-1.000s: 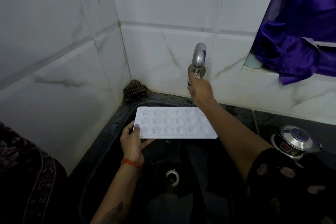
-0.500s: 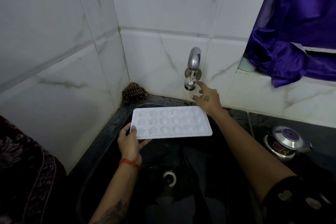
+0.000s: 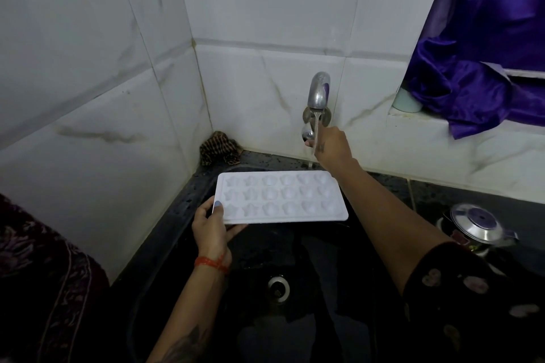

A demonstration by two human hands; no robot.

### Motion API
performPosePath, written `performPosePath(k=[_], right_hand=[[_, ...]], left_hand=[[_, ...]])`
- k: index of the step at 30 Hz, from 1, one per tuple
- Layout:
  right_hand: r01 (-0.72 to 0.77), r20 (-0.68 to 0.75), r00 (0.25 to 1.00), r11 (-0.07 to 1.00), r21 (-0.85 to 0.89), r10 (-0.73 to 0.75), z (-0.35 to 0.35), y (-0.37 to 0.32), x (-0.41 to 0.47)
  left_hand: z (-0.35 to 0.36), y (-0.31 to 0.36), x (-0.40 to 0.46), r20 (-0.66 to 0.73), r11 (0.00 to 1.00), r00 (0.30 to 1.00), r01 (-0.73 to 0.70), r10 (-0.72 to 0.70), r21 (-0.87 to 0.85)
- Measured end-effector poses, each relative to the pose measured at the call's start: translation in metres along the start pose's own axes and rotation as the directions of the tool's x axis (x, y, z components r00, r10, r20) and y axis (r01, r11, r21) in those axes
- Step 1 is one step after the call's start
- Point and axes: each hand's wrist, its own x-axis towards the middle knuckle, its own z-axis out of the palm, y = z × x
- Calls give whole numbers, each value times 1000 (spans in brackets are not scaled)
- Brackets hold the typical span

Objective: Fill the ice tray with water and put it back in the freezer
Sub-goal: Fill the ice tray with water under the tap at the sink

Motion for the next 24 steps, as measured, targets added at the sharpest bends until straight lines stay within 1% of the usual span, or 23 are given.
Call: performPosePath(k=[2,9,14,16,20,22,24], right_hand=[[10,4,1000,1000,-16,-9,0,-1,0],[53,6,999,985,-167,-53,-5,-3,-1],[63,-2,998,973,-222,-65,-8,-5,-3],[61,11,998,980,-192,-60,-9,-5,-4],[0,-3,1000,1000,1,0,-14,-5,-7],[-60,18,998,997,55,59,-15,-3,-8],[-160,67,986,975,157,151,-16,-2,-14]], left_hand=[[0,0,0,-2,1000,1000,3,-3,-1],[-3,0,2,-7,1000,1000,12,-12,-5],[-4,-1,1,-10,1000,1000,15,-14,9],[-4,-1,1,-15,1000,1000,15,-15,13],[-4,1,0,-16,1000,1000,9,-9,4],[-5,2,0,-17,1000,1000,6,-6,-3],[-7,2,-1,-17,1000,1000,0,0,-6]])
